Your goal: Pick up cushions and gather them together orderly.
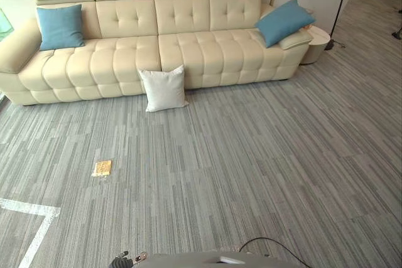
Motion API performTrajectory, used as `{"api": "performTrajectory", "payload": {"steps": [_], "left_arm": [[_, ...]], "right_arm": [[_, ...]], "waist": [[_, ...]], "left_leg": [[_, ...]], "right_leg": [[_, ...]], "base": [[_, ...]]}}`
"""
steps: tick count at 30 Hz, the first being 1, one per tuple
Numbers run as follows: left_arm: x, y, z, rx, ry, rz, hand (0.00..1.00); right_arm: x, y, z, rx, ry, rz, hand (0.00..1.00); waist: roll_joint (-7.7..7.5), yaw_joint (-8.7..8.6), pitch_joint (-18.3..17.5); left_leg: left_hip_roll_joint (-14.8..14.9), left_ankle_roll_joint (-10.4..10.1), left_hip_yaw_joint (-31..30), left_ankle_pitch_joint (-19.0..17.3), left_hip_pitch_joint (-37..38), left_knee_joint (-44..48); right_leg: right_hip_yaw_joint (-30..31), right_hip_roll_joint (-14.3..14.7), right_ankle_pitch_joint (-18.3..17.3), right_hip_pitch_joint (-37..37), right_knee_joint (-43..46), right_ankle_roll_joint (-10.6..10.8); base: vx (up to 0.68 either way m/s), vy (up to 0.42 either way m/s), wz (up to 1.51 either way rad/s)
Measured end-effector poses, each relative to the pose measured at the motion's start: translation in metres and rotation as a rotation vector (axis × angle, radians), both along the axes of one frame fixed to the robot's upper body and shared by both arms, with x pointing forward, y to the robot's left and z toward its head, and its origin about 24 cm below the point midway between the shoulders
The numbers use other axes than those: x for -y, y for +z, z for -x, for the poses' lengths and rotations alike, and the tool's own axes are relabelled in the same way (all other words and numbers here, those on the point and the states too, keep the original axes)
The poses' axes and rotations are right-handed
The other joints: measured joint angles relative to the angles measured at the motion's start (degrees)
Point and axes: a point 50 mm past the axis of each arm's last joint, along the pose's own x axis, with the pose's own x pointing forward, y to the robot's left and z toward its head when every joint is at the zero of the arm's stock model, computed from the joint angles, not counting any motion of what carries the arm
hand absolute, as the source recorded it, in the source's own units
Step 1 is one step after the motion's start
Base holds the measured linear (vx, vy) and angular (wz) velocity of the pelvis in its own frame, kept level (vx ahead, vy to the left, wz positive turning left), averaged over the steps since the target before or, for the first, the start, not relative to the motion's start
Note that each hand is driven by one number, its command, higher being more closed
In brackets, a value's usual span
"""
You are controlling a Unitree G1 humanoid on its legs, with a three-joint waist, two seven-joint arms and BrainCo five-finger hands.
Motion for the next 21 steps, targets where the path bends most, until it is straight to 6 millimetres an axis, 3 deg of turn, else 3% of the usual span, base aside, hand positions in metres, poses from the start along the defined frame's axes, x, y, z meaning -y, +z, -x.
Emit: {"api": "performTrajectory", "payload": {"steps": [14,21], "left_arm": [[0.0,0.0,-0.011,0.021,0.008,0.003,0.0],[0.001,0.0,-0.015,0.028,0.004,0.004,0.0]], "right_arm": [[-0.001,0.006,-0.034,0.077,0.011,0.004,0.0],[-0.011,0.006,-0.046,0.106,0.02,-0.021,0.0]], "waist": [[0.24,0.23,1.12],[0.08,0.51,2.53]], "left_leg": [[-0.08,-0.29,0.07,0.85,1.37,-2.19],[-0.09,-0.35,0.25,1.75,2.54,-3.98]], "right_leg": [[-0.21,0.13,1.09,1.41,-3.05,1.07],[-0.2,0.2,1.28,1.79,-3.51,0.78]], "base": [[0.02,-0.002,0.0],[-0.03,-0.008,-0.01]]}}
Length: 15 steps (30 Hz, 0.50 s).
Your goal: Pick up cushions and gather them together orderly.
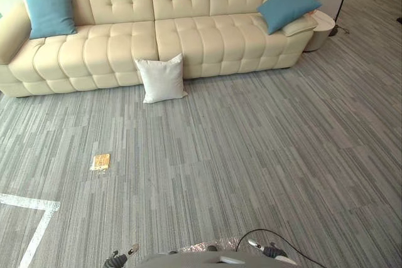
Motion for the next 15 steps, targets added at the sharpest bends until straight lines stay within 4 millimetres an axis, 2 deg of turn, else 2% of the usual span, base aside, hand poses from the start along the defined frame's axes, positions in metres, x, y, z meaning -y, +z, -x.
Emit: {"api": "performTrajectory", "payload": {"steps": [9,13,15], "left_arm": [[-0.001,0.001,-0.004,0.008,-0.005,-0.004,0.0],[-0.002,0.002,-0.011,0.024,-0.018,-0.009,0.0],[-0.002,0.002,-0.014,0.03,-0.021,-0.009,0.0]], "right_arm": [[-0.007,0.0,-0.004,0.006,0.011,-0.015,0.0],[-0.007,0.001,-0.009,0.013,0.015,-0.02,0.0],[-0.006,0.002,-0.012,0.022,0.013,-0.018,0.0]], "waist": [[-0.44,0.41,0.54],[-0.29,0.86,1.45],[0.25,0.79,1.98]], "left_leg": [[0.09,0.29,1.42,-1.05,-1.58,0.96],[0.6,1.14,3.01,-5.52,-5.63,8.17],[0.99,1.79,3.12,-8.22,-7.86,12.33]], "right_leg": [[1.13,0.14,0.24,-1.11,-0.53,-0.06],[2.49,0.14,-0.4,-2.97,0.85,0.76],[2.65,0.13,-1.97,-4.49,3.41,1.51]], "base": [[0.01,0.001,-0.06],[0.02,0.028,-0.2],[0.04,0.069,-0.09]]}}
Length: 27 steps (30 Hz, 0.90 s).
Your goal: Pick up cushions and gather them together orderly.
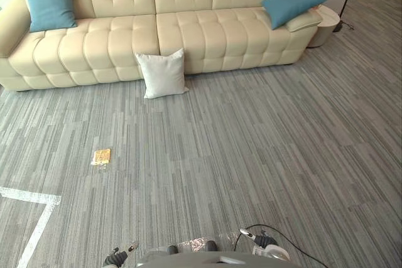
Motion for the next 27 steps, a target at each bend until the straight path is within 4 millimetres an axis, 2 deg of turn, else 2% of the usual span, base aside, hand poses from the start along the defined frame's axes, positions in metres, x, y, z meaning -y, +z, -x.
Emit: {"api": "performTrajectory", "payload": {"steps": [1,3,4,5,6,8,9,12,13,14,16,17,18,19,20,21,22,23,24,26,27], "left_arm": [[0.0,0.0,0.0,0.001,0.0,0.0,0.0],[0.002,0.001,-0.004,0.016,-0.009,0.002,0.0],[0.003,0.001,-0.005,0.017,-0.016,0.003,0.0],[0.001,0.002,-0.009,0.026,-0.026,-0.003,0.0],[-0.001,0.003,-0.013,0.036,-0.026,-0.009,0.0],[-0.003,0.004,-0.016,0.043,-0.028,-0.016,0.0],[-0.004,0.005,-0.018,0.048,-0.029,-0.021,0.0],[-0.002,0.008,-0.035,0.088,-0.031,-0.031,0.0],[0.001,0.009,-0.041,0.102,-0.034,-0.025,0.0],[0.006,0.009,-0.046,0.112,-0.039,-0.013,0.0],[0.011,0.008,-0.044,0.108,-0.038,0.0,0.0],[0.012,0.008,-0.045,0.11,-0.039,0.004,0.0],[0.016,0.008,-0.047,0.114,-0.035,0.014,0.0],[0.02,0.008,-0.05,0.126,-0.031,0.026,0.0],[0.027,0.009,-0.055,0.143,-0.016,0.045,0.0],[0.03,0.008,-0.056,0.147,-0.003,0.056,0.0],[0.029,0.009,-0.055,0.155,0.042,0.061,0.0],[0.027,0.009,-0.054,0.157,0.064,0.061,0.0],[0.025,0.01,-0.057,0.175,0.084,0.058,0.0],[0.025,0.013,-0.061,0.204,0.1,0.06,0.0],[0.025,0.015,-0.065,0.226,0.11,0.058,0.0]], "right_arm": [[0.0,0.0,0.0,0.002,-0.002,0.0,0.0],[0.001,0.001,-0.001,0.013,-0.017,-0.001,0.0],[0.002,0.001,-0.002,0.017,-0.018,0.0,0.0],[0.002,0.004,-0.008,0.046,-0.017,0.004,0.0],[0.0,0.005,-0.009,0.054,-0.018,-0.001,0.0],[-0.002,0.005,-0.011,0.065,-0.021,-0.005,0.0],[-0.003,0.006,-0.013,0.08,-0.032,-0.01,0.0],[-0.002,0.009,-0.018,0.108,-0.048,-0.014,0.0],[-0.002,0.01,-0.022,0.121,-0.059,-0.018,0.0],[0.001,0.013,-0.027,0.137,-0.074,-0.018,0.0],[0.002,0.014,-0.031,0.15,-0.076,-0.014,0.0],[0.003,0.013,-0.028,0.141,-0.084,-0.014,0.0],[0.003,0.014,-0.029,0.144,-0.087,-0.016,0.0],[0.006,0.015,-0.032,0.153,-0.091,-0.011,0.0],[0.007,0.017,-0.035,0.166,-0.093,-0.008,0.0],[0.008,0.017,-0.036,0.168,-0.095,-0.007,0.0],[0.006,0.017,-0.036,0.166,-0.091,-0.008,0.0],[0.005,0.017,-0.036,0.168,-0.085,-0.009,0.0],[0.004,0.017,-0.034,0.166,-0.075,-0.009,0.0],[0.0,0.016,-0.032,0.164,-0.076,-0.018,0.0],[-0.003,0.016,-0.033,0.165,-0.076,-0.024,0.0]], "waist": [[0.13,0.02,0.06],[0.24,0.6,1.05],[0.28,0.74,1.15],[0.38,0.52,1.28],[-0.36,0.53,1.37],[-1.13,0.79,1.84],[-1.23,0.33,1.89],[-1.06,-0.23,2.02],[-0.7,-0.37,2.47],[0.01,-0.89,3.08],[0.35,-2.2,3.42],[-0.46,-2.45,3.52],[-0.32,-2.37,3.49],[0.58,-1.95,3.49],[1.46,-1.84,4.01],[1.87,-1.82,4.3],[2.5,-1.97,4.64],[2.64,-2.04,4.66],[2.7,-1.83,4.7],[2.63,-1.31,4.73],[2.61,-0.77,4.67]], "left_leg": [[0.15,0.19,0.03,-0.99,-0.64,1.42],[0.61,1.12,0.08,-4.74,-0.74,6.11],[0.68,1.24,0.11,-5.03,-0.5,6.59],[0.53,1.63,-0.17,-5.86,-0.02,7.23],[0.27,1.82,-0.38,-6.81,0.52,7.61],[0.06,2.03,-0.55,-7.63,2.46,7.68],[0.14,1.83,-1.79,-8.14,4.83,6.34],[0.54,1.61,-4.13,-8.29,7.08,3.19],[1.18,1.28,-4.99,-8.48,8.46,1.48],[2.12,1.01,-6.15,-8.62,10.52,-0.83],[3.22,-0.48,-8.05,-8.63,13.74,-3.8],[3.3,-2.56,-9.5,-9.58,15.74,-3.37],[4.3,-3.24,-9.88,-9.65,16.49,-2.7],[5.6,-4.69,-9.71,-9.03,15.95,-1.13],[6.25,-7.53,-9.4,-7.26,13.42,4.58],[6.53,-7.77,-9.26,-6.0,12.04,8.57],[7.6,-7.86,-9.29,-2.27,8.59,18.9],[8.5,-8.24,-8.98,-1.71,6.34,25.3],[10.83,-8.48,-6.75,-1.58,2.75,36.19],[13.88,-8.06,-2.51,-1.81,-1.54,43.31],[15.66,-7.15,0.46,-2.37,-5.36,46.33]], "right_leg": [[-0.09,-0.01,-1.19,-0.79,1.81,0.1],[-2.86,-0.73,-6.79,-4.85,15.27,2.45],[-4.1,-1.06,-7.62,-6.82,19.77,2.39],[-7.3,-2.62,-8.48,-12.02,30.67,1.23],[-8.88,-3.95,-9.29,-15.02,37.57,0.42],[-9.93,-4.86,-11.84,-17.39,43.63,0.53],[-11.18,-4.95,-14.55,-18.87,45.0,0.72],[-14.02,-4.36,-15.21,-22.85,38.83,0.18],[-15.1,-3.39,-13.92,-24.48,34.23,-0.53],[-15.56,-2.09,-11.03,-25.82,28.45,-1.03],[-15.11,-1.04,-6.01,-26.34,20.72,-1.58],[-13.61,-1.35,0.07,-26.1,19.25,-4.12],[-14.13,-0.98,2.19,-26.01,21.22,-6.51],[-15.32,-0.65,0.48,-26.22,22.96,-7.1],[-16.47,-0.42,-2.15,-25.55,24.41,-8.37],[-16.68,-0.13,-3.11,-24.47,24.43,-8.88],[-16.58,0.73,-4.81,-21.22,23.03,-9.13],[-16.6,1.32,-5.49,-18.95,22.03,-9.29],[-16.41,2.37,-5.92,-13.83,19.72,-9.84],[-15.75,3.04,-6.72,-9.02,17.1,-9.94],[-14.83,3.3,-7.85,-6.33,15.2,-9.3]], "base": [[0.06,0.082,-0.01],[0.05,0.09,-0.05],[0.11,0.115,-0.03],[0.14,0.104,0.04],[0.17,0.098,0.06],[0.18,0.046,0.07],[0.25,0.033,0.27],[0.4,-0.026,0.45],[0.44,-0.074,0.41],[0.47,-0.091,0.5],[0.56,-0.158,0.72],[0.74,-0.265,0.8],[0.62,-0.253,0.55],[0.62,-0.263,0.33],[0.48,-0.207,0.22],[0.71,-0.287,0.26],[0.47,-0.181,0.14],[0.66,-0.273,0.13],[0.4,-0.174,0.07],[0.46,-0.176,-0.03],[0.39,-0.105,-0.13]]}}
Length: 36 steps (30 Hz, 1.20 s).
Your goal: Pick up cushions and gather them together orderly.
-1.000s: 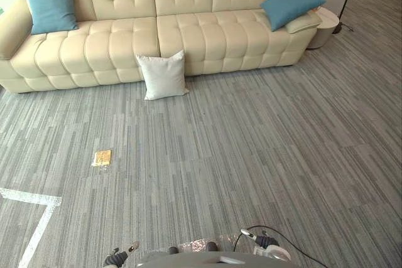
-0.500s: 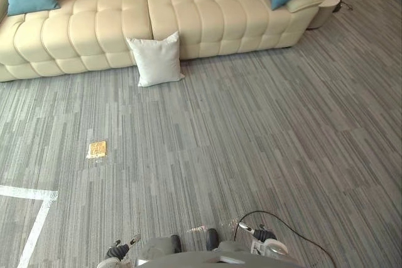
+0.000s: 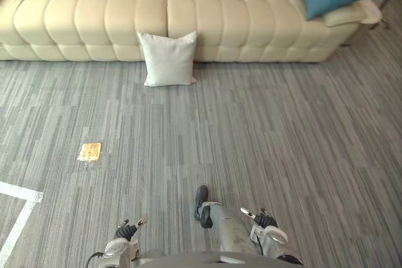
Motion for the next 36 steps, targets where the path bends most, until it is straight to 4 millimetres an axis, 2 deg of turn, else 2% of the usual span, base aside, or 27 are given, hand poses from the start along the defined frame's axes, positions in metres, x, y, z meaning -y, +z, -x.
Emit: {"api": "performTrajectory", "payload": {"steps": [4,7,8,9,10,11,12,13,14,15,16,18,19,20,21,23,25,26,28,29,30,31,32,34,35,36], "left_arm": [[-0.002,0.004,-0.005,0.034,0.01,-0.011,0.0],[-0.003,0.005,-0.008,0.049,0.025,-0.01,0.0],[-0.004,0.006,-0.009,0.056,0.025,-0.014,0.0],[-0.004,0.006,-0.009,0.06,0.026,-0.015,0.0],[-0.003,0.007,-0.01,0.064,0.026,-0.014,0.0],[-0.003,0.006,-0.009,0.062,0.029,-0.013,0.0],[-0.002,0.005,-0.007,0.054,0.03,-0.01,0.0],[-0.002,0.005,-0.006,0.052,0.032,-0.007,0.0],[-0.004,0.005,-0.007,0.055,0.037,-0.01,0.0],[-0.005,0.005,-0.007,0.053,0.038,-0.013,0.0],[-0.01,0.005,-0.005,0.042,0.03,-0.023,0.0],[-0.012,0.003,-0.003,0.014,0.0,-0.031,0.0],[-0.012,0.002,0.0,0.002,-0.003,-0.03,0.0],[-0.012,0.001,0.001,-0.002,-0.004,-0.03,0.0],[-0.012,0.001,0.002,-0.005,-0.006,-0.031,0.0],[-0.012,0.001,0.001,-0.003,-0.006,-0.03,0.0],[-0.012,0.001,0.002,-0.009,-0.005,-0.028,0.0],[-0.01,0.0,0.003,-0.015,-0.005,-0.024,0.0],[-0.008,0.0,0.002,-0.014,-0.008,-0.018,0.0],[-0.007,-0.001,0.002,-0.019,-0.014,-0.015,0.0],[-0.006,-0.001,0.002,-0.021,-0.018,-0.016,0.0],[-0.005,-0.002,0.003,-0.029,-0.019,-0.012,0.0],[-0.004,-0.003,0.004,-0.034,-0.019,-0.008,0.0],[0.004,-0.006,0.01,-0.058,-0.023,0.015,0.0],[0.012,-0.006,0.008,-0.046,-0.029,0.032,0.0],[0.012,-0.005,0.006,-0.039,-0.022,0.036,0.0]], "right_arm": [[-0.001,0.0,0.001,-0.003,-0.002,-0.004,0.0],[-0.002,-0.001,0.002,-0.005,-0.007,-0.004,0.0],[-0.005,-0.001,0.002,-0.006,-0.008,-0.011,0.0],[-0.005,-0.002,0.002,-0.006,-0.007,-0.012,0.0],[-0.005,-0.003,0.005,-0.014,-0.006,-0.01,0.0],[-0.005,-0.003,0.006,-0.017,-0.004,-0.011,0.0],[-0.008,-0.003,0.006,-0.019,0.004,-0.013,0.0],[-0.008,-0.004,0.008,-0.024,0.003,-0.015,0.0],[-0.013,-0.007,0.015,-0.042,-0.001,-0.031,0.0],[-0.017,-0.007,0.014,-0.039,0.0,-0.04,0.0],[-0.023,-0.008,0.013,-0.035,0.006,-0.055,0.0],[-0.026,-0.006,0.009,-0.019,0.016,-0.06,0.0],[-0.026,-0.004,0.006,-0.005,0.028,-0.055,0.0],[-0.027,-0.003,0.005,-0.001,0.037,-0.054,0.0],[-0.031,-0.003,0.003,0.007,0.04,-0.06,0.0],[-0.032,-0.002,0.001,0.016,0.043,-0.059,0.0],[-0.031,0.0,-0.002,0.031,0.042,-0.054,0.0],[-0.029,0.002,-0.004,0.042,0.04,-0.05,0.0],[-0.029,0.003,-0.005,0.049,0.04,-0.047,0.0],[-0.028,0.003,-0.005,0.047,0.039,-0.046,0.0],[-0.028,0.003,-0.005,0.046,0.037,-0.045,0.0],[-0.025,0.002,-0.003,0.042,0.026,-0.042,0.0],[-0.023,0.002,-0.003,0.041,0.022,-0.038,0.0],[-0.012,0.003,-0.002,0.039,0.02,-0.012,0.0],[-0.004,0.003,-0.001,0.029,0.014,0.008,0.0],[-0.002,0.003,-0.001,0.029,0.015,0.012,0.0]], "waist": [[-0.01,1.39,0.08],[-0.55,2.3,0.41],[-1.14,2.54,0.46],[-1.45,2.61,0.4],[-1.37,2.71,0.11],[-1.24,2.82,0.02],[-1.49,3.0,-0.97],[-1.72,3.16,-1.53],[-2.83,3.79,-2.15],[-3.25,4.06,-2.43],[-4.58,3.83,-3.03],[-5.23,2.57,-3.25],[-5.16,2.31,-3.2],[-4.79,2.3,-3.03],[-5.23,2.4,-3.3],[-5.28,2.2,-3.33],[-5.28,1.61,-3.33],[-5.26,1.3,-3.32],[-5.11,0.97,-3.3],[-5.11,0.71,-3.3],[-5.12,0.57,-3.3],[-5.03,0.25,-3.26],[-4.68,0.06,-3.26],[-2.29,-0.31,-3.76],[-0.3,-0.3,-4.04],[0.25,-0.28,-3.74]], "left_leg": [[1.74,1.79,4.45,-2.35,-10.2,-1.89],[1.0,2.5,7.57,-2.97,-13.52,-14.56],[-0.8,2.2,7.3,-1.95,-14.39,-22.26],[-1.59,2.11,7.18,-0.84,-14.77,-25.73],[-2.6,2.45,7.0,2.17,-15.14,-32.27],[-2.58,2.42,7.09,4.63,-15.31,-33.15],[-3.66,4.31,7.45,8.2,-15.14,-31.96],[-4.18,4.95,7.7,8.54,-15.22,-30.86],[-4.47,5.55,9.19,6.13,-15.08,-28.66],[-4.61,6.26,9.84,4.62,-14.66,-27.47],[-5.88,6.98,10.75,2.39,-12.9,-27.1],[-7.14,8.18,11.14,-0.56,-8.76,-26.72],[-7.44,8.59,11.28,-1.83,-6.05,-26.79],[-7.58,8.66,11.46,-2.21,-4.71,-27.16],[-7.85,8.6,11.89,-2.71,-1.21,-29.42],[-7.88,7.91,12.08,-3.26,2.86,-32.67],[-7.58,6.9,12.14,-3.99,5.44,-34.24],[-7.56,6.29,12.54,-4.24,8.41,-36.21],[-7.49,5.19,12.92,-4.35,10.94,-38.58],[-7.68,3.9,12.74,-4.52,12.06,-40.12],[-7.81,3.39,12.46,-4.72,12.66,-40.62],[-7.89,1.66,11.36,-6.11,14.33,-40.91],[-7.73,1.27,10.37,-6.93,15.12,-41.02],[-5.71,0.63,7.28,-7.25,17.35,-41.13],[-2.83,0.18,2.94,-6.55,12.91,-31.4],[-1.55,-0.28,0.85,-5.18,9.47,-23.83]], "right_leg": [[0.95,0.15,-0.84,4.3,-3.72,1.03],[0.79,-0.52,-1.83,9.1,-6.24,2.66],[0.76,-1.99,-2.86,10.61,-6.47,3.9],[0.86,-2.81,-3.39,11.15,-6.47,4.64],[1.47,-4.25,-4.88,11.82,-6.46,6.72],[1.89,-4.85,-5.75,12.25,-6.26,7.59],[2.89,-6.51,-7.51,12.77,-5.66,8.86],[3.24,-7.44,-8.06,12.94,-5.03,9.35],[4.21,-8.9,-8.48,12.44,-2.54,9.58],[5.02,-9.81,-8.45,11.19,0.87,9.55],[5.27,-11.74,-7.9,8.69,8.64,10.37],[6.85,-14.65,-4.28,2.66,26.95,10.97],[7.9,-15.3,-3.55,-0.38,35.9,11.03],[7.92,-15.58,-3.56,-1.9,39.25,11.02],[7.38,-15.85,-3.73,-5.55,44.12,10.74],[5.23,-15.08,-4.67,-9.66,44.12,9.64],[2.81,-14.06,-5.13,-12.24,39.48,9.94],[-0.45,-13.16,-5.76,-13.35,31.02,9.09],[-2.93,-11.77,-4.83,-14.25,20.03,8.4],[-3.01,-10.76,-2.02,-14.06,11.87,8.16],[-2.7,-10.55,-0.81,-13.98,9.38,8.1],[-1.04,-10.22,3.12,-13.81,7.14,7.23],[-0.88,-9.97,5.11,-13.55,8.15,5.79],[-3.21,-8.7,1.31,-12.16,11.96,4.58],[-4.56,-6.87,-0.93,-10.81,11.82,3.59],[-4.91,-6.13,-1.62,-9.63,11.38,3.14]], "base": [[0.25,0.002,-0.1],[0.29,0.147,0.08],[0.28,0.198,0.07],[0.28,0.233,0.0],[0.28,0.279,-0.11],[0.4,0.395,-0.23],[0.38,0.37,-0.24],[0.46,0.373,-0.36],[0.38,0.28,-0.38],[0.45,0.341,-0.43],[0.43,0.311,-0.17],[0.5,0.281,0.14],[0.41,0.163,0.18],[0.45,0.126,0.09],[0.29,0.067,-0.04],[0.34,0.014,-0.08],[0.31,-0.059,-0.04],[0.26,-0.093,-0.06],[0.35,-0.149,-0.01],[0.33,-0.166,0.09],[0.39,-0.219,0.26],[0.36,-0.206,0.29],[0.47,-0.264,0.49],[0.46,-0.244,0.48],[0.55,-0.287,0.3],[0.64,-0.323,0.06]]}}
